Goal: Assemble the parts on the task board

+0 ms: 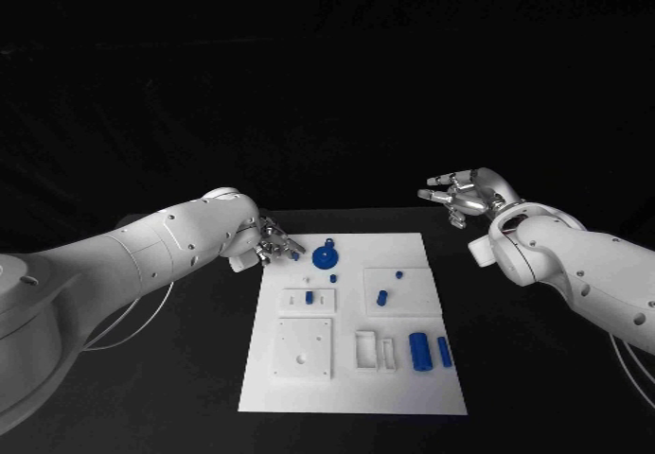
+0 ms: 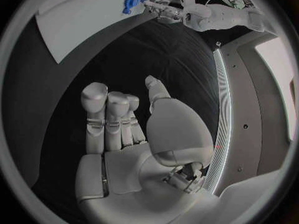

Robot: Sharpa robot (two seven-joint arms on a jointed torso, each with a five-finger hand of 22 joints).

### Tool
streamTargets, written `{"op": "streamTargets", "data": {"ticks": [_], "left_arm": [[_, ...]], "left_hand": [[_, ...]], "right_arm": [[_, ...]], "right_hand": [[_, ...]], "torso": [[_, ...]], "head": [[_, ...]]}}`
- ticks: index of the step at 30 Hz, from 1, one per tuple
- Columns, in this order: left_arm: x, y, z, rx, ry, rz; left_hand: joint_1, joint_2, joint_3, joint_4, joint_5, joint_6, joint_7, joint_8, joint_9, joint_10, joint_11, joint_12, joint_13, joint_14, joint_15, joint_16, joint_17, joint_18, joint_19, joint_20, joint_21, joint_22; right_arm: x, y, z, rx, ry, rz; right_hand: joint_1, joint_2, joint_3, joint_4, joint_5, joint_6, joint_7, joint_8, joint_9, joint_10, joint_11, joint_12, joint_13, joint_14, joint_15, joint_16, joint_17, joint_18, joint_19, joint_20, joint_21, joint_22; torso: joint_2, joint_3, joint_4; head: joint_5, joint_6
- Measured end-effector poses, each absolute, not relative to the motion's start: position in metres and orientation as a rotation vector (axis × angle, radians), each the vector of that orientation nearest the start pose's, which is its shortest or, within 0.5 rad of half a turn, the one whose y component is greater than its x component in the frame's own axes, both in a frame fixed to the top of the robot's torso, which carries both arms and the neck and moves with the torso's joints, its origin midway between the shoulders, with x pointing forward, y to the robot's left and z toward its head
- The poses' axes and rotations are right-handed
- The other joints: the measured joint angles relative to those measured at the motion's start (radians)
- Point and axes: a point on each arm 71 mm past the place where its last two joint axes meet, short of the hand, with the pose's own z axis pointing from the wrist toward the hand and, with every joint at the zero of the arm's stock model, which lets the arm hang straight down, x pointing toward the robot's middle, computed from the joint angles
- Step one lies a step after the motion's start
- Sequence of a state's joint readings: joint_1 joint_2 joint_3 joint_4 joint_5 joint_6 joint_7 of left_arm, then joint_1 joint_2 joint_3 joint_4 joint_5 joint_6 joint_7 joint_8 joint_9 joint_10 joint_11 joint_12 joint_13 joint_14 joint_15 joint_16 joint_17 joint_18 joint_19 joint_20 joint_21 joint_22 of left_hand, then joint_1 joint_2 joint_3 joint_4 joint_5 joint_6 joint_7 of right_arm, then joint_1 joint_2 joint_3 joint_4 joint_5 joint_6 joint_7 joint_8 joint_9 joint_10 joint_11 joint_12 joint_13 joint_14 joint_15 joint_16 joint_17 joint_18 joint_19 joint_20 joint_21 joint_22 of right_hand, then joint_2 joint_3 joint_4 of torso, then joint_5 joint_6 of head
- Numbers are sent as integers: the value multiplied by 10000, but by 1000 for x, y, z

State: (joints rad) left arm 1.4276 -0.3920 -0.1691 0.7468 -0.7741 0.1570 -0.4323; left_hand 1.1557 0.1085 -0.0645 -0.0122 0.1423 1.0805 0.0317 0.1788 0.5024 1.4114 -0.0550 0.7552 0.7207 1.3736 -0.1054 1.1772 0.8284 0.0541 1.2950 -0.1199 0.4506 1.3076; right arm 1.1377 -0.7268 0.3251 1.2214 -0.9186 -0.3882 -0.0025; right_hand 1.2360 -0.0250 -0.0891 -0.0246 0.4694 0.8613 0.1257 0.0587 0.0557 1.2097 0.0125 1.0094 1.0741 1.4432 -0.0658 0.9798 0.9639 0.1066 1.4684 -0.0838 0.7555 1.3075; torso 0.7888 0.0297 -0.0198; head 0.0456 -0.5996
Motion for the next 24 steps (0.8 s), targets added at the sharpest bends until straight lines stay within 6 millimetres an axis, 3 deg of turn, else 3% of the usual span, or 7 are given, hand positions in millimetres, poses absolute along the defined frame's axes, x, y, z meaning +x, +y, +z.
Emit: {"op": "streamTargets", "data": {"ticks": [6,9,12,14,18,24], "left_arm": [[618,214,-160,-5433,21637,-3703],[617,214,-160,-5465,21654,-3758],[617,214,-160,-5489,21667,-3806],[617,213,-160,-5498,21677,-3834],[617,213,-160,-5509,21686,-3895],[617,213,-160,-5509,21698,-3954]], "left_hand": [[317,317,86,-288,-2,5,-29,117,251,0,0,0,-15,0,0,42,0,0,-22,23,0,-1],[524,391,122,-462,80,-2,-105,267,612,0,1,0,-40,0,0,70,-12,0,-53,54,0,-1],[591,458,138,-636,227,-59,-166,509,1281,39,-39,0,-58,1,0,70,-24,0,-53,54,0,-1],[646,512,201,-699,358,-80,-186,618,1278,57,-57,0,-65,0,0,70,-24,0,-53,54,0,-1],[781,646,328,-908,941,-170,-269,680,1232,57,-57,-54,-69,1,0,70,-40,0,-53,54,0,-2],[813,678,437,-1018,1281,-190,-255,681,1231,57,-56,-54,-69,1,0,70,-48,0,-53,54,0,-2]], "right_arm": [[566,-261,-112,6089,13691,9027],[566,-261,-112,6091,13693,9029],[566,-261,-112,6092,13694,9029],[566,-261,-112,6093,13695,9029],[566,-260,-112,6094,13696,9032],[566,-260,-112,6093,13698,9039]], "right_hand": [[0,0,0,-1,-1,0,0,0,0,0,0,0,0,0,0,0,0,-2,0,0,0,0],[0,0,-1,-1,-1,0,0,0,0,0,0,0,0,0,0,0,0,-2,0,0,0,-1],[0,0,-1,-1,-7,0,0,0,0,0,0,0,0,0,0,0,0,-4,0,0,0,-1],[0,0,-1,-1,-7,0,0,0,0,0,0,0,0,0,0,0,0,-4,0,0,0,-1],[1,0,-1,-1,-7,0,0,0,0,0,0,0,0,0,0,0,0,-6,0,0,0,-1],[1,-1,-42,41,-7,0,0,0,0,0,0,0,0,0,0,0,0,-9,0,0,0,-1]], "torso": [[1,1,0],[1,1,-2],[1,-1,-4],[1,-1,-4],[1,0,-5],[1,0,-5]], "head": [[34,-9],[35,-11],[39,-12],[50,-12],[52,-8],[53,-2]]}}
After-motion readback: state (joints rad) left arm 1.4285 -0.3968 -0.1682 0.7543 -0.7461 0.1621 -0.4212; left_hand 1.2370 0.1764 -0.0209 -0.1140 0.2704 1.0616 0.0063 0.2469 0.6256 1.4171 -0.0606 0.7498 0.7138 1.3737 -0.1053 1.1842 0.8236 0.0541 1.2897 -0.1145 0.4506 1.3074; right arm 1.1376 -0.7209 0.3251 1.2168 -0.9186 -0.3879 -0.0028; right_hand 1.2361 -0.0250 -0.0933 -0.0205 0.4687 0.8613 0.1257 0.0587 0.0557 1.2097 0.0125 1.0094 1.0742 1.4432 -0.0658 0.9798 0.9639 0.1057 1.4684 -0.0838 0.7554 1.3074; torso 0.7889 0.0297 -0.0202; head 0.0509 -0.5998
